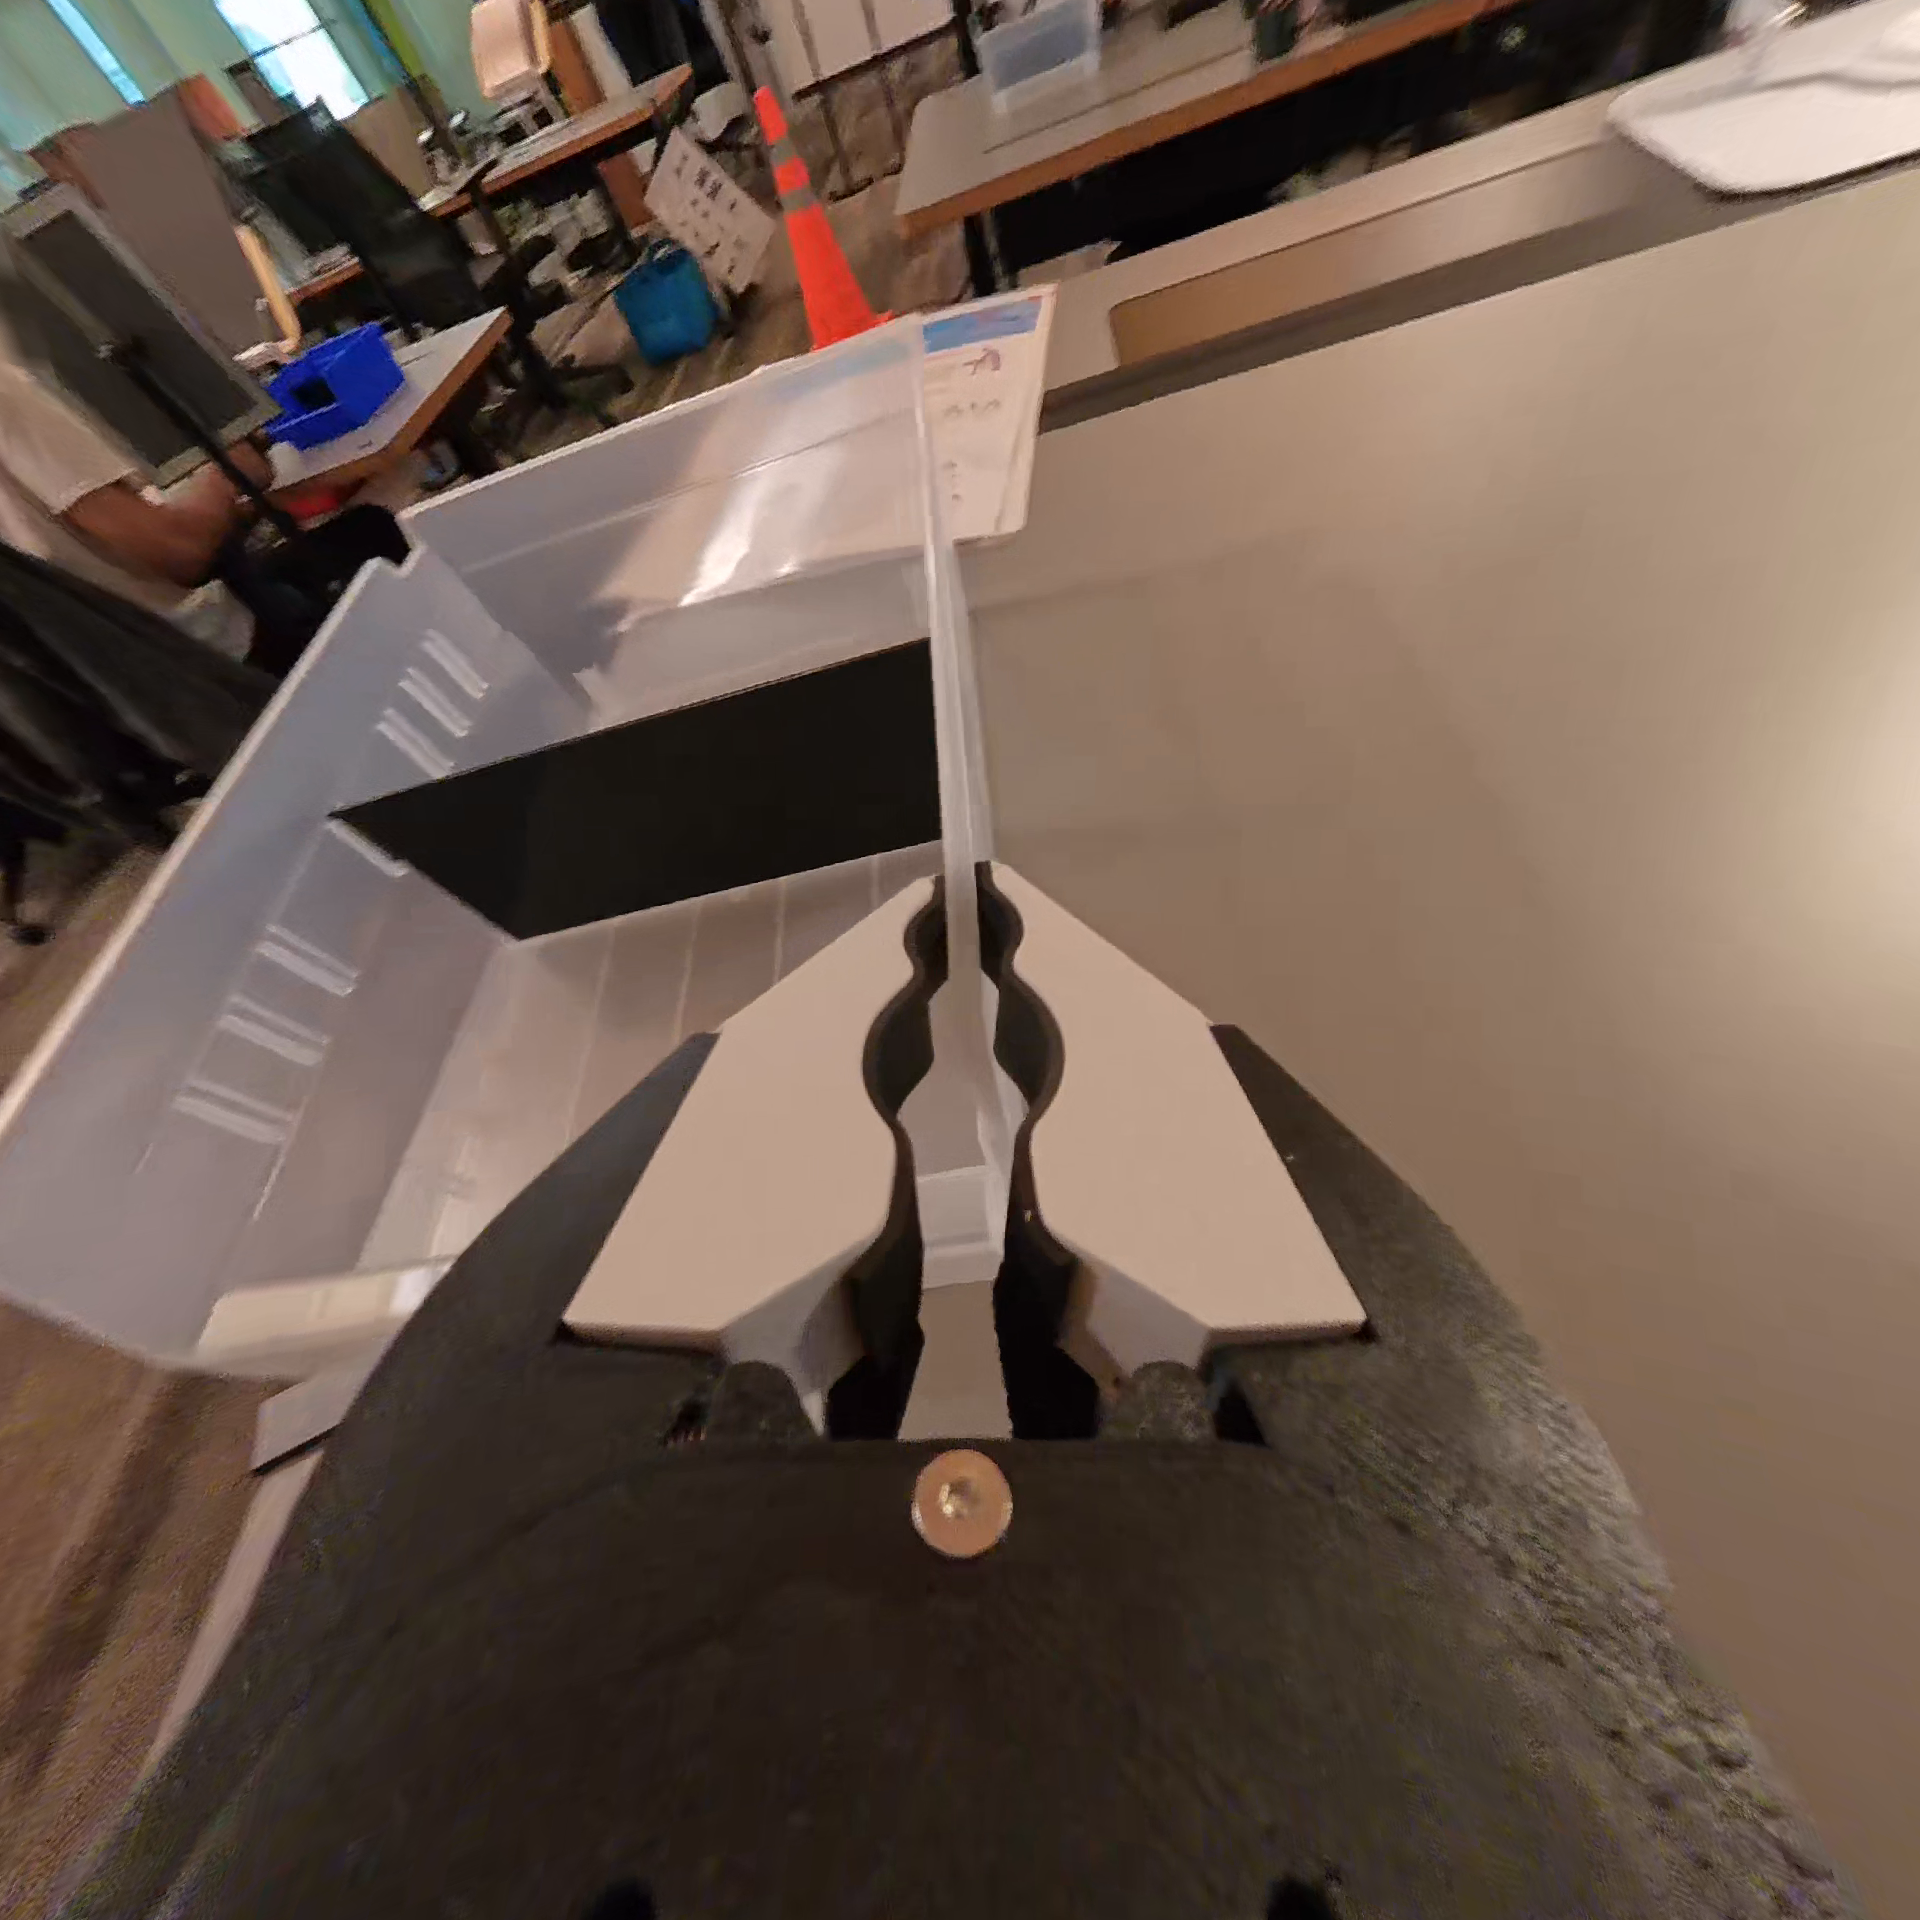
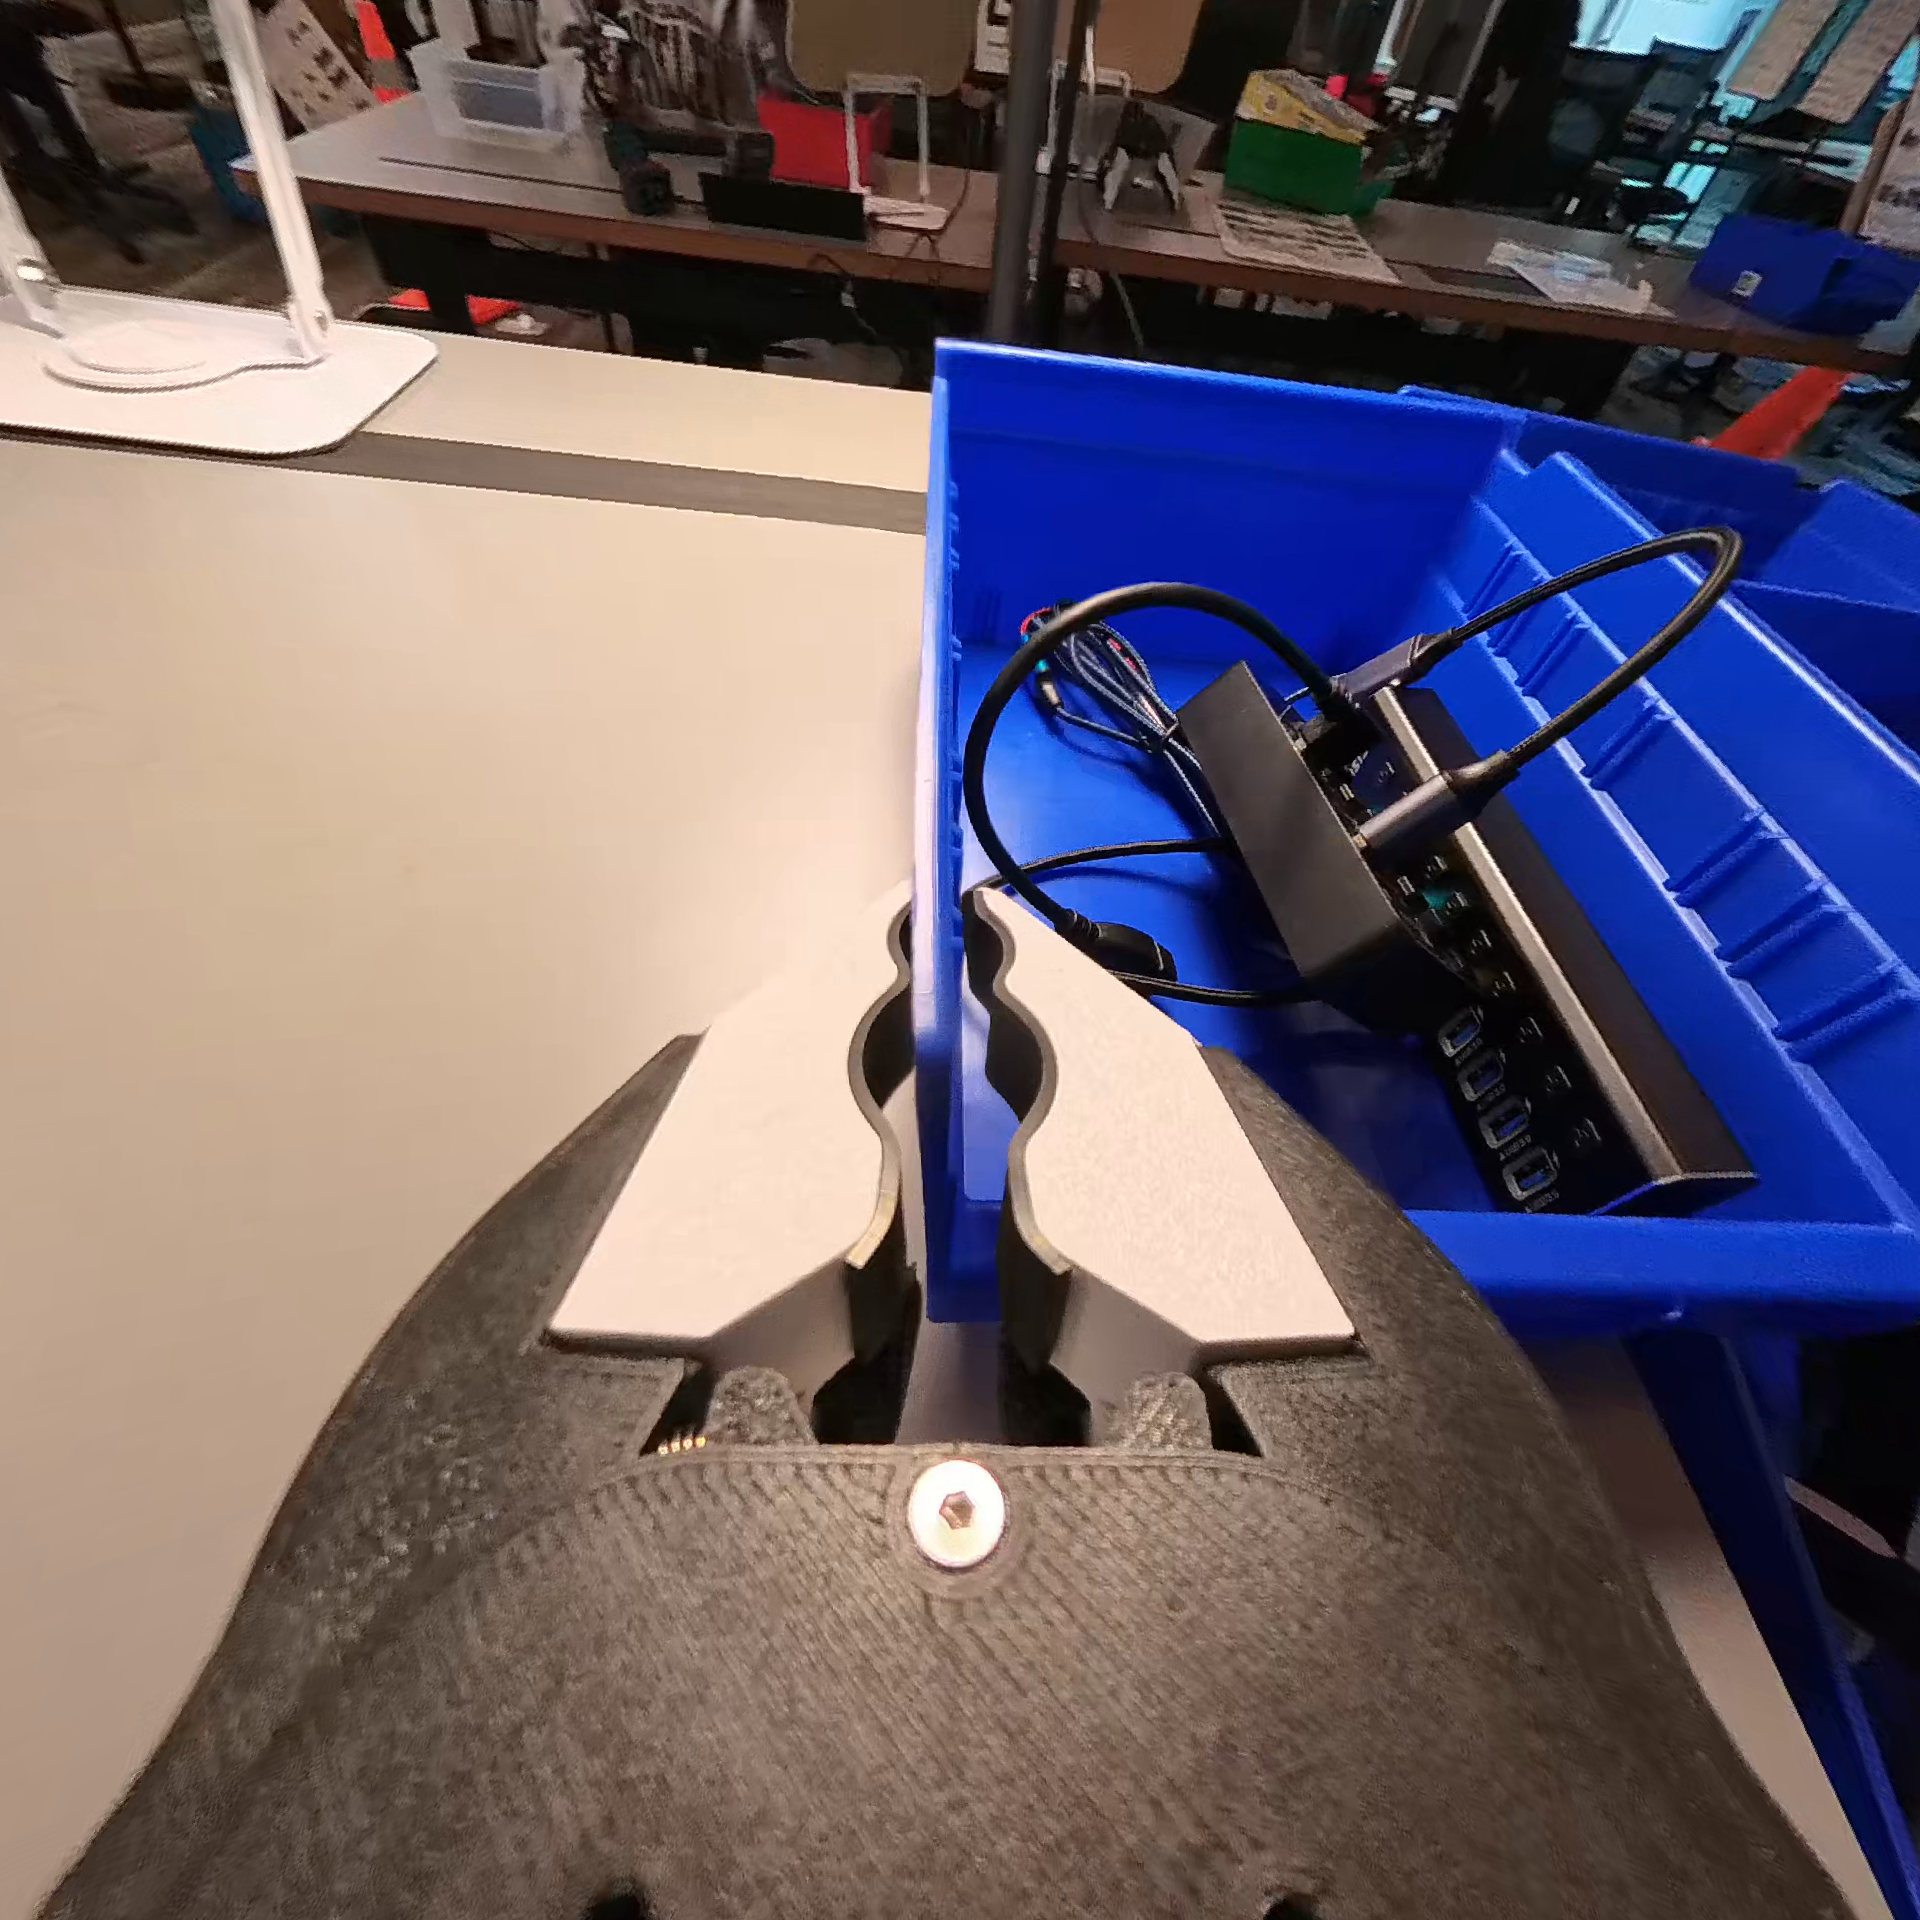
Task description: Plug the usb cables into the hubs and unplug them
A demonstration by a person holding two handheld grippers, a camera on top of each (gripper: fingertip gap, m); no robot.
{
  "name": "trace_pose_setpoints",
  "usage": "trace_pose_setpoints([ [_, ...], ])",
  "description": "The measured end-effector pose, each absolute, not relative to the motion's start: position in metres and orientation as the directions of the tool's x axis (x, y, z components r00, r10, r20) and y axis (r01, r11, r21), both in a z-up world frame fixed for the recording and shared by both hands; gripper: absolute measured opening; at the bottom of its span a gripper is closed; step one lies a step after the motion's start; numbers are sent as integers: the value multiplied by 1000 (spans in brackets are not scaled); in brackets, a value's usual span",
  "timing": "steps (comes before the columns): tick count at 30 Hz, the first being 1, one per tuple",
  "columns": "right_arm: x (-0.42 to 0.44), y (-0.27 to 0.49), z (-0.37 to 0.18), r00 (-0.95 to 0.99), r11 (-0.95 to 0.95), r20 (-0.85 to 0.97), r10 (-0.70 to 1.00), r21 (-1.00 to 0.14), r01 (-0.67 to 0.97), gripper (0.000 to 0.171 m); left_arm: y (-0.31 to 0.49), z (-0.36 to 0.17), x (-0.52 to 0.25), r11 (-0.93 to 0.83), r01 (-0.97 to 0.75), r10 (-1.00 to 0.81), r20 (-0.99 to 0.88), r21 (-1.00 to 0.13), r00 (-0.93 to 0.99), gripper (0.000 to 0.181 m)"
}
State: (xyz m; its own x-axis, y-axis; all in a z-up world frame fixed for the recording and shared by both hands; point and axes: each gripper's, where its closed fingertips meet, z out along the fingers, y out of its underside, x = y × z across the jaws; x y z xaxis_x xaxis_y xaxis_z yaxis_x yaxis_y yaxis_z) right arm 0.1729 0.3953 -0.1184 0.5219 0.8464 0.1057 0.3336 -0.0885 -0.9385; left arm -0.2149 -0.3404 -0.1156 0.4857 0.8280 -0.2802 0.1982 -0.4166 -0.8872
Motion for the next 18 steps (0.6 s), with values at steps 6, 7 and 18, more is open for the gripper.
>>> trace_pose_setpoints([
  [6, 176, 372, -118, 406, -1, 154, 901, -935, 356, 3, -319, -114, -172, -411, 109, 748, -266, -905, 608, 6],
  [7, 174, 367, -118, 384, 20, 169, 908, -932, 362, 3, -313, -114, -165, -409, 90, 721, -261, -908, 642, 6],
  [18, 117, 314, -118, 88, 123, 164, 983, -926, 356, 7, -224, -114, -60, -322, -112, 100, -152, -940, 983, 7],
])
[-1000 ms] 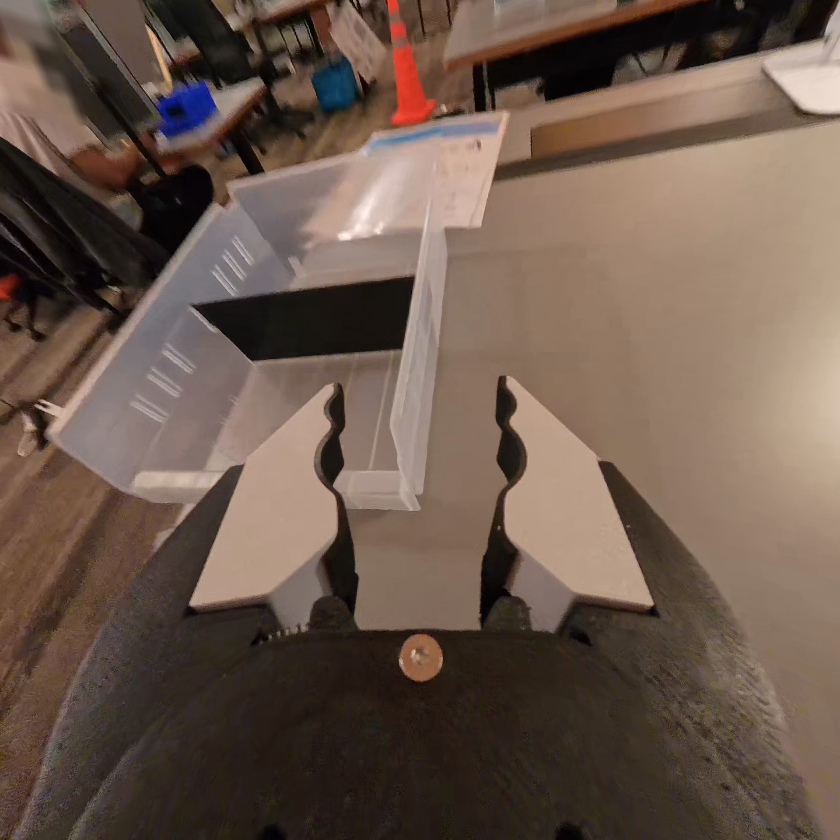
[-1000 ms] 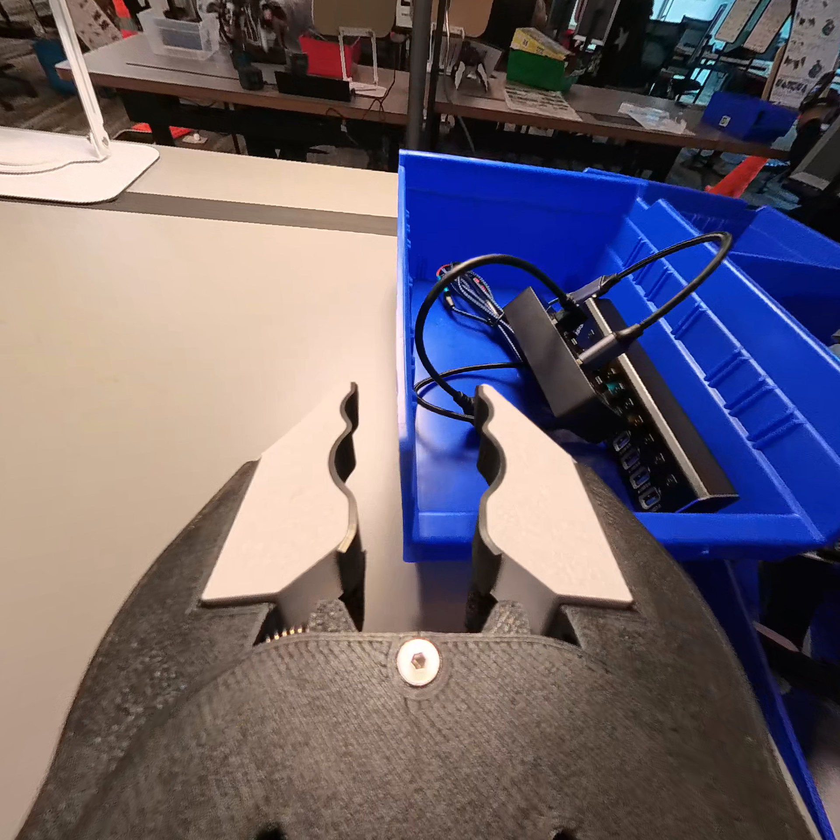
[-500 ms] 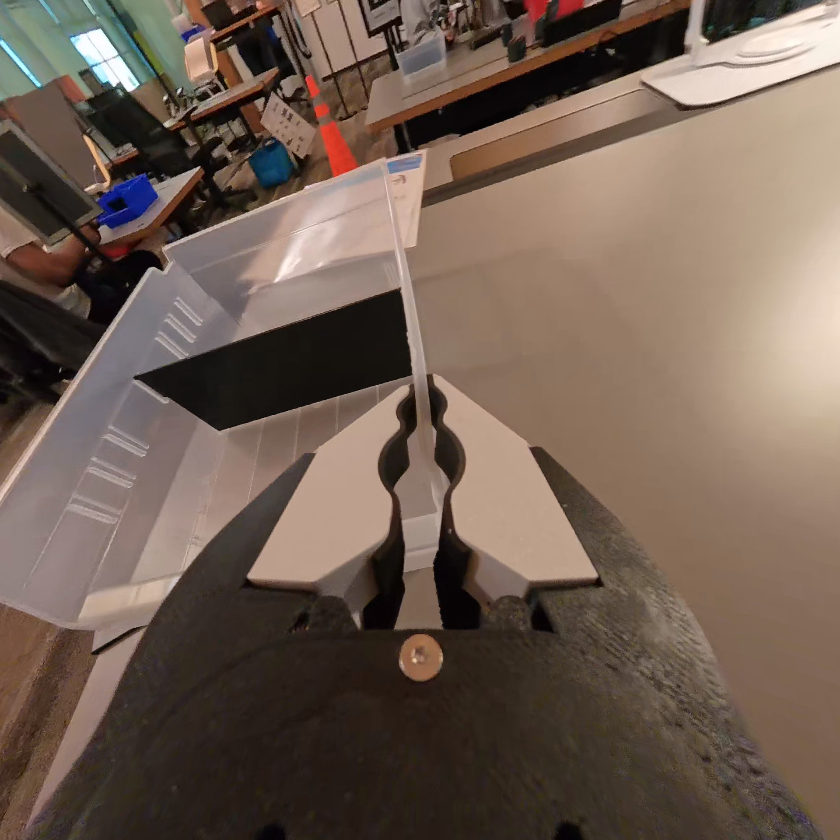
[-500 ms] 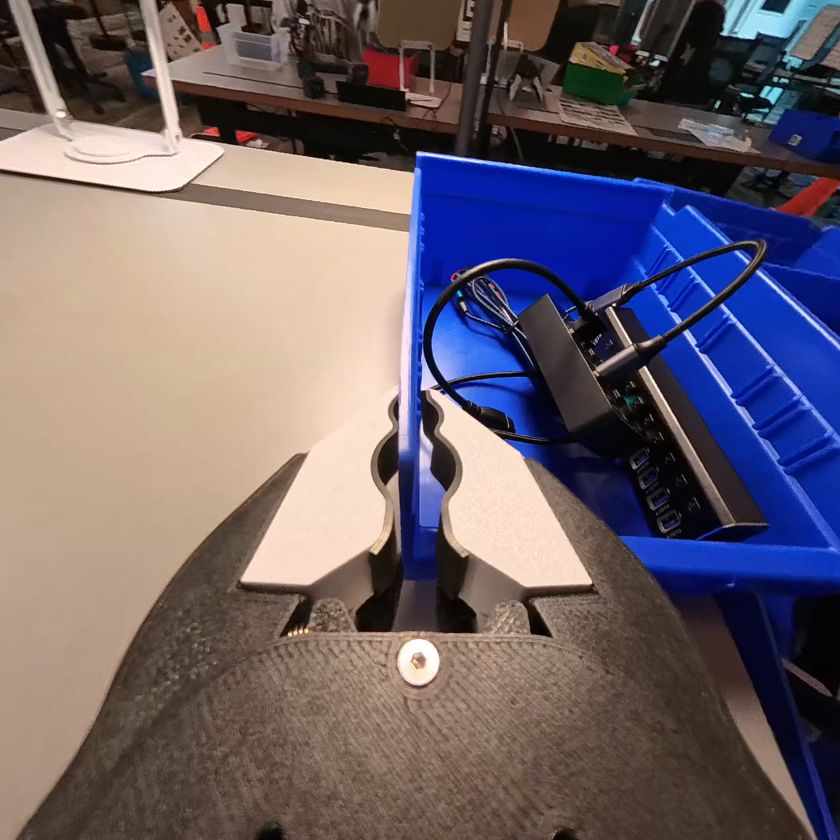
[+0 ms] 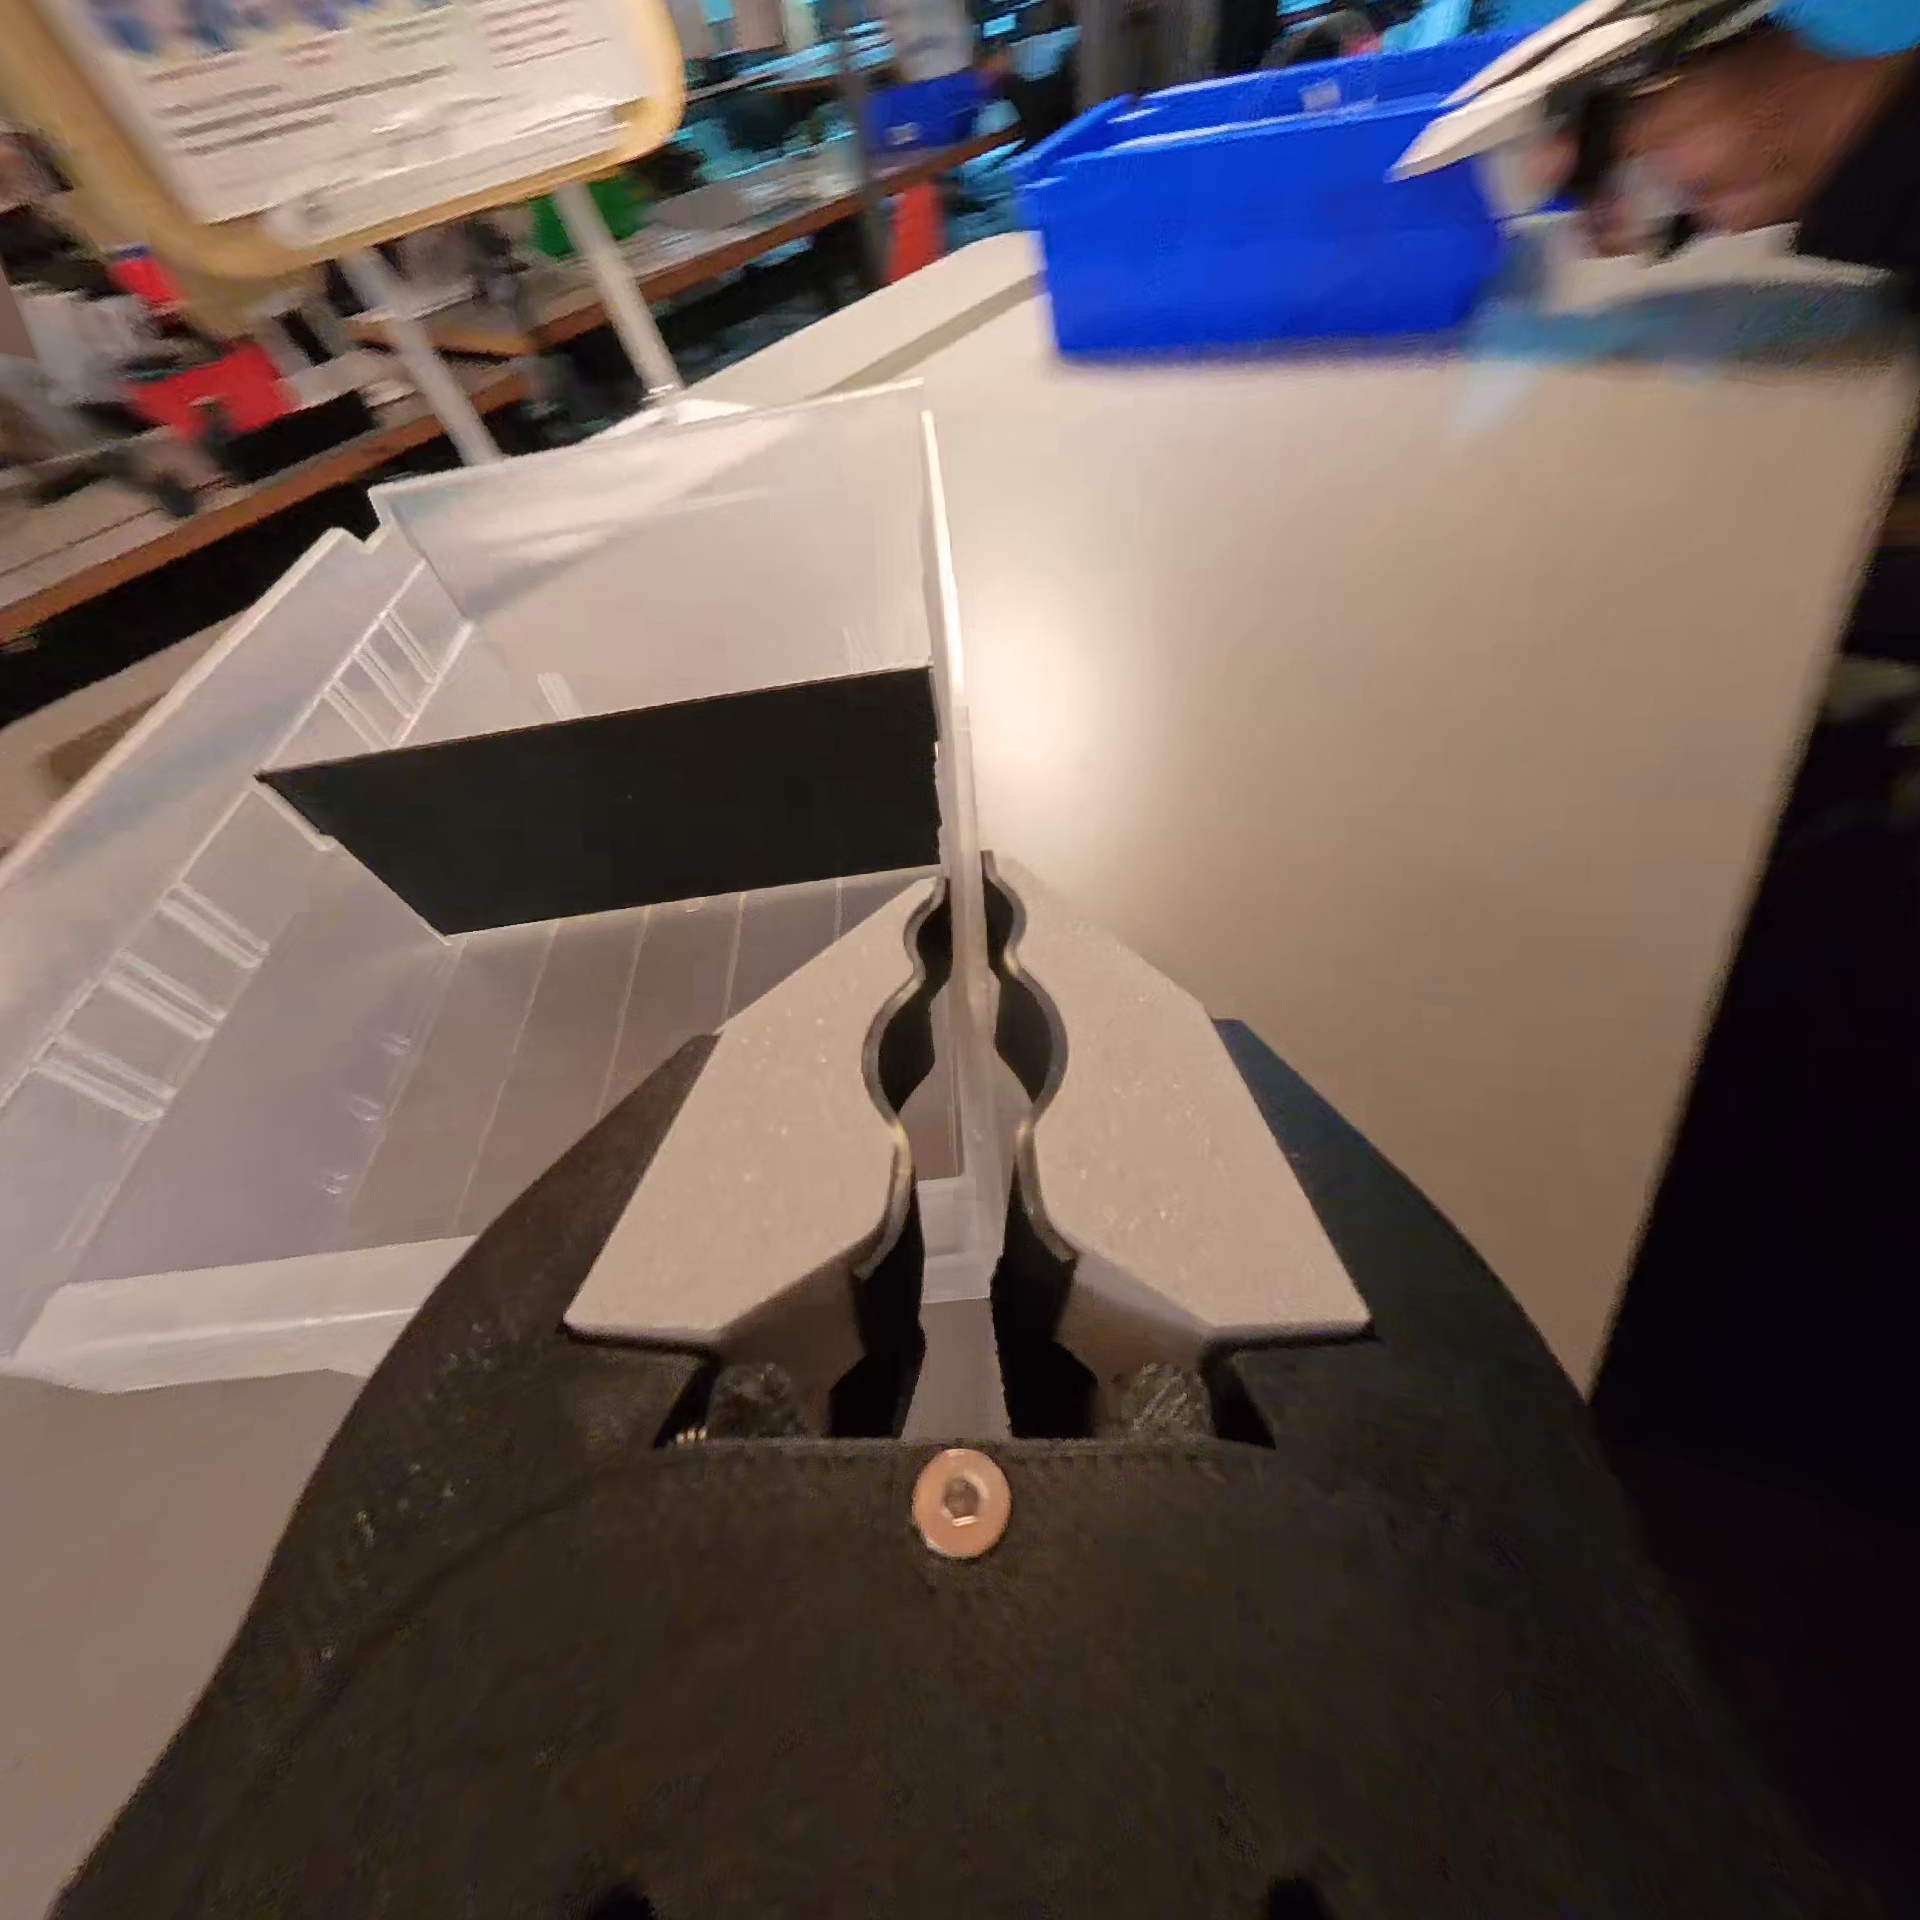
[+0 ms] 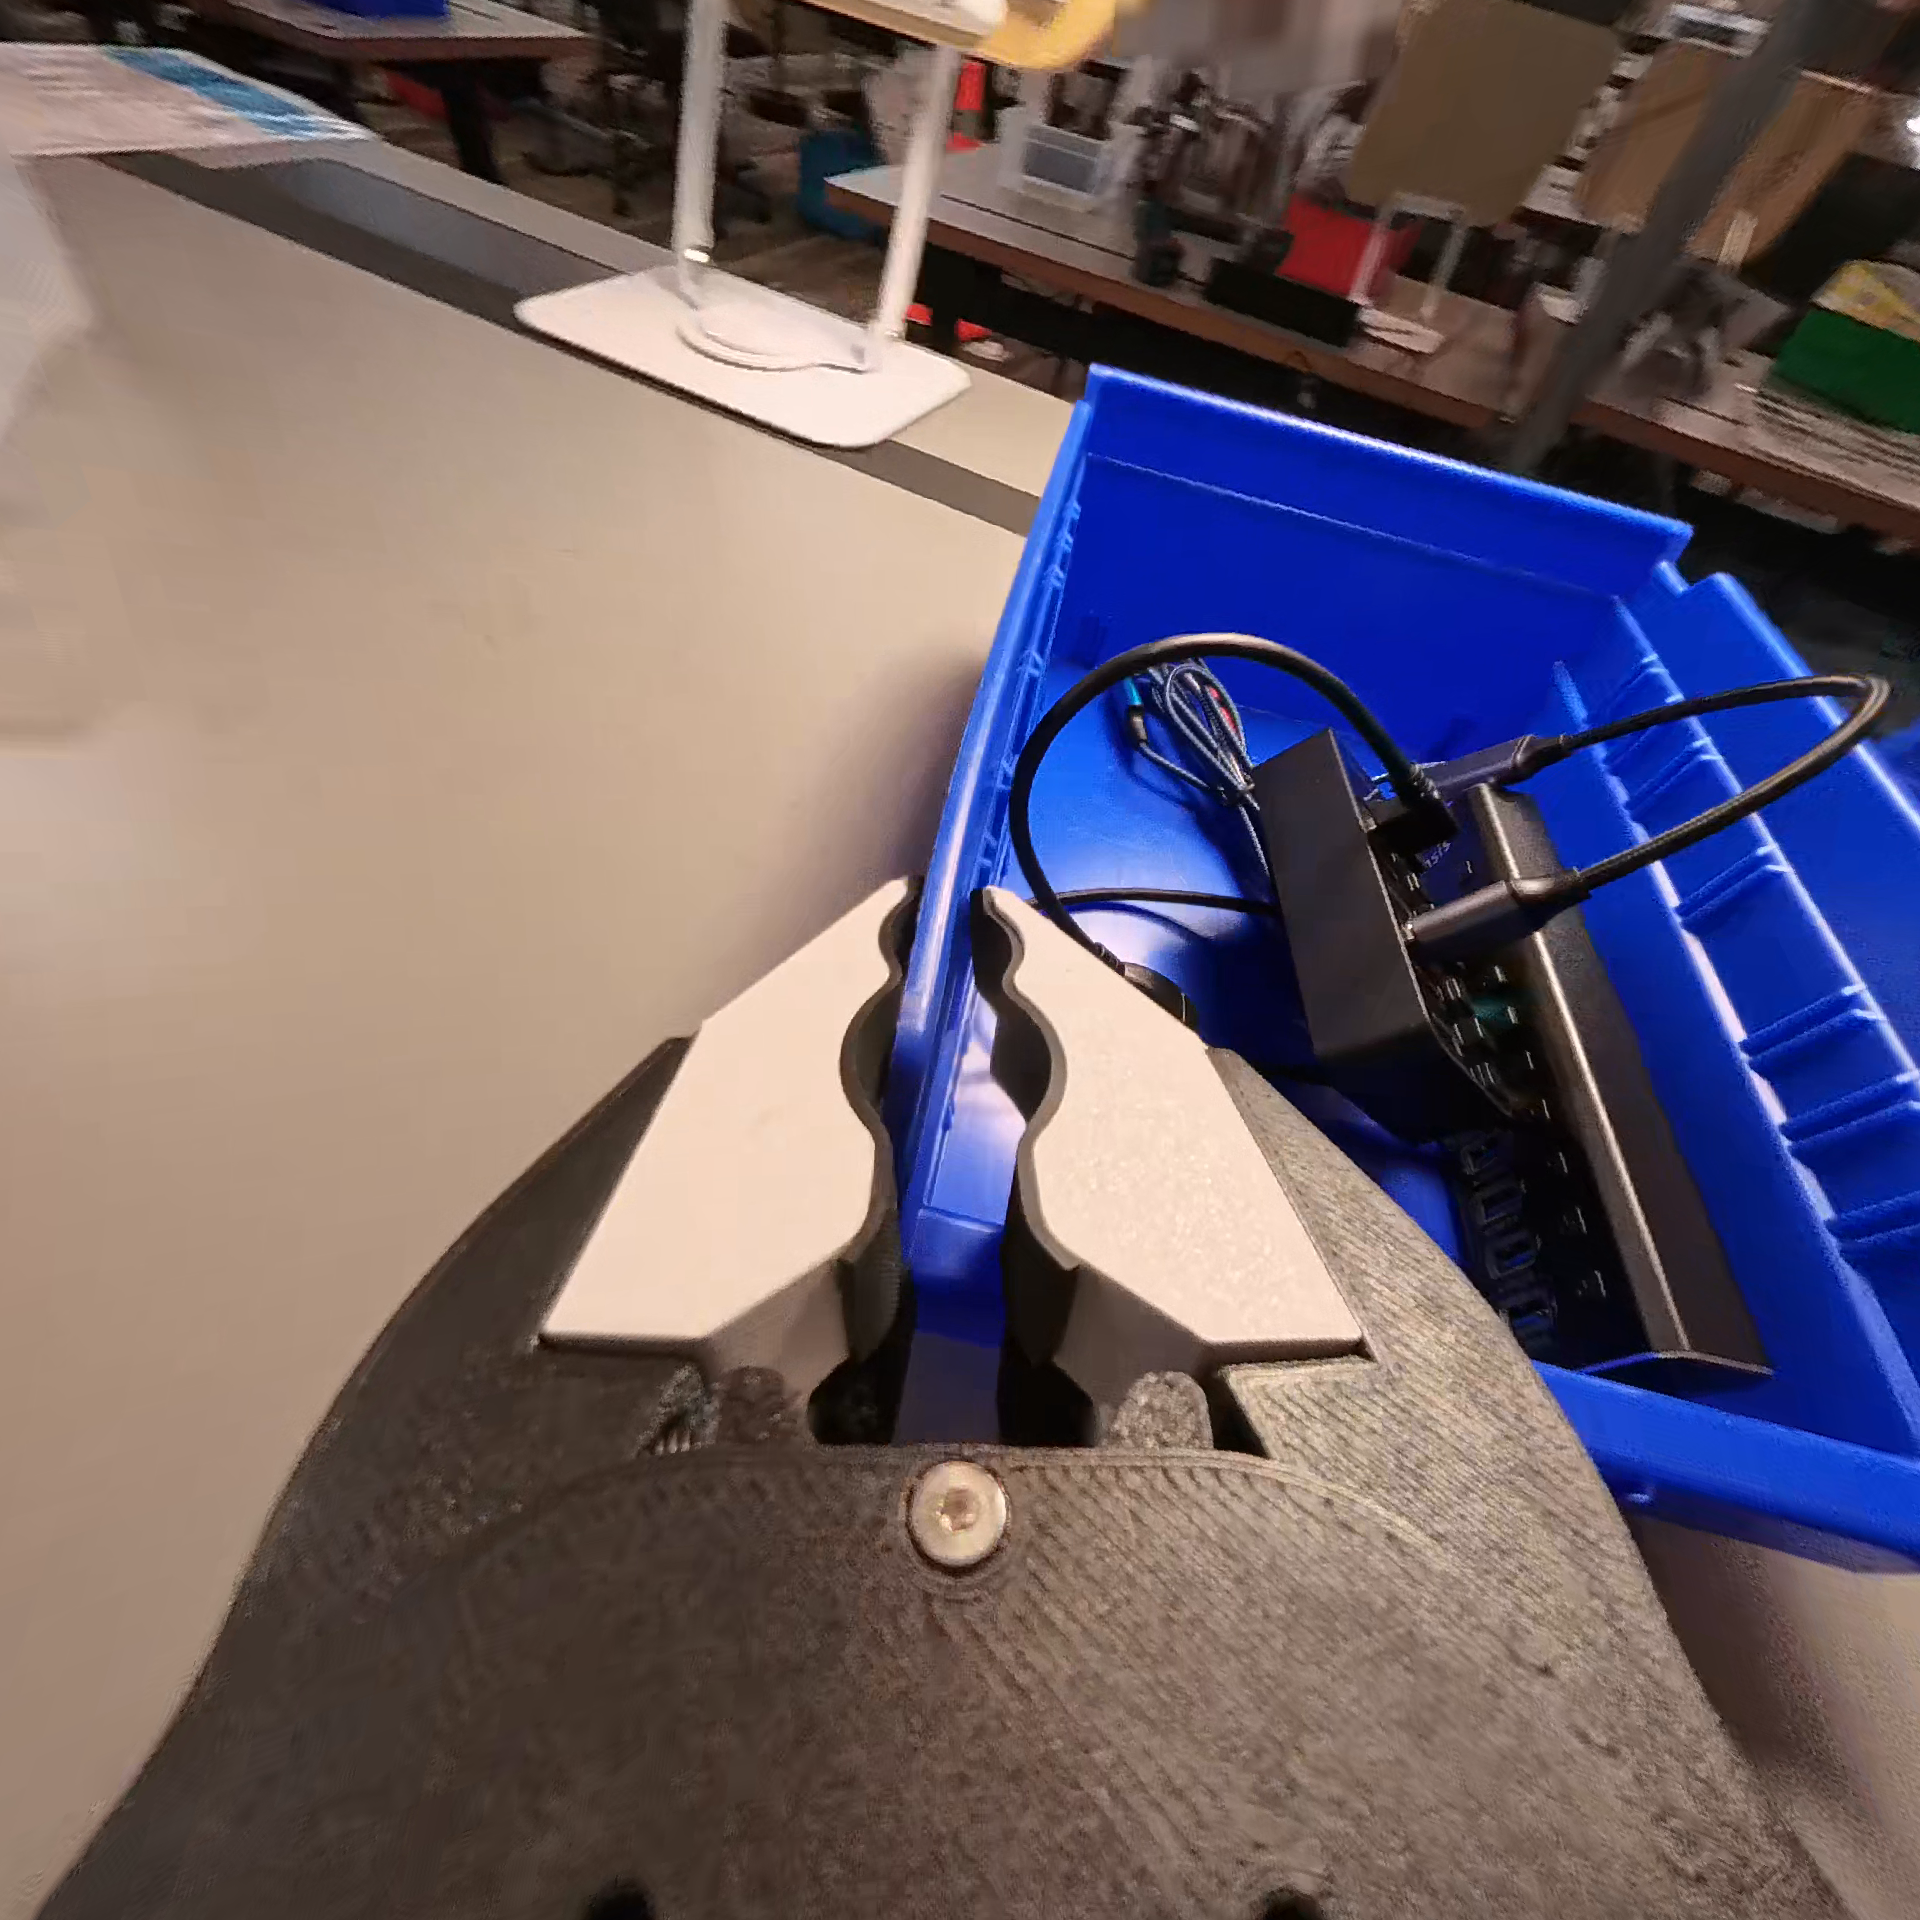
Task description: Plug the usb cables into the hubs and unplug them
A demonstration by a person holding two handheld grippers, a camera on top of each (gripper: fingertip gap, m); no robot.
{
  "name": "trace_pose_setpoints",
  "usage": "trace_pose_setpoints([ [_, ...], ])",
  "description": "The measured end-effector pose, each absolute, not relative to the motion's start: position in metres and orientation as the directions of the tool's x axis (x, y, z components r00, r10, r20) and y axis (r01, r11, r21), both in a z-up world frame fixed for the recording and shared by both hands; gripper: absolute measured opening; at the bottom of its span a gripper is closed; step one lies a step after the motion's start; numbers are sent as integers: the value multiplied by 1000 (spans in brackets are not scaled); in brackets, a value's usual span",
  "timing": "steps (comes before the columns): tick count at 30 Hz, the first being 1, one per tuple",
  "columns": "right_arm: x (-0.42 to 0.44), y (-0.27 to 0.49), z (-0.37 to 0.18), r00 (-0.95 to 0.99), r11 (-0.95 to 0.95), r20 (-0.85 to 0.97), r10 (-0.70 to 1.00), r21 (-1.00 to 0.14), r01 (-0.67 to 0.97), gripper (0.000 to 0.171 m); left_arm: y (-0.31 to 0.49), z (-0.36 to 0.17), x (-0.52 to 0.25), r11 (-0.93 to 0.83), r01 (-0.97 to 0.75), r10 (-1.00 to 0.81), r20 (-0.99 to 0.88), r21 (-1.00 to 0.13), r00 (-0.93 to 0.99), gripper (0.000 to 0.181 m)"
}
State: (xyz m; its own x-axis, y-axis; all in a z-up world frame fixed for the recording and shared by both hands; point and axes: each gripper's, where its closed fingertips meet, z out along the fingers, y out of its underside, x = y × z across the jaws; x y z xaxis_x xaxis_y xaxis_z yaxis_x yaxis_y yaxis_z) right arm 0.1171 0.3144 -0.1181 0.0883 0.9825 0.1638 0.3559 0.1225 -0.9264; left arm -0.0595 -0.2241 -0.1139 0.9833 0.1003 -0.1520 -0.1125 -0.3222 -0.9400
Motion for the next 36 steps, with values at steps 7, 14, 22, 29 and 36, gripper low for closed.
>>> trace_pose_setpoints([
  [7, 81, 257, -118, -278, 200, 116, 954, -934, 297, 7, -193, -113, 30, -254, -138, -376, -34, -957, 926, 8],
  [14, 35, 184, -118, -560, 245, 77, 825, -941, 232, 6, -163, -111, 102, -210, -145, -607, 12, -967, 795, 9],
  [22, -16, 127, -115, -665, 211, 15, 746, -954, 214, 4, -124, -111, 141, -183, -163, -616, -16, -970, 787, 10],
  [29, -2, 181, -43, -587, -24, -86, 805, -993, 113, 27, -144, -58, 115, -39, -63, -517, -34, -997, 855, 27],
  [36, 76, 189, -36, -441, -28, -250, 862, -892, 451, 66, -108, -14, -68, -85, 211, 195, 192, -974, 962, 53],
])
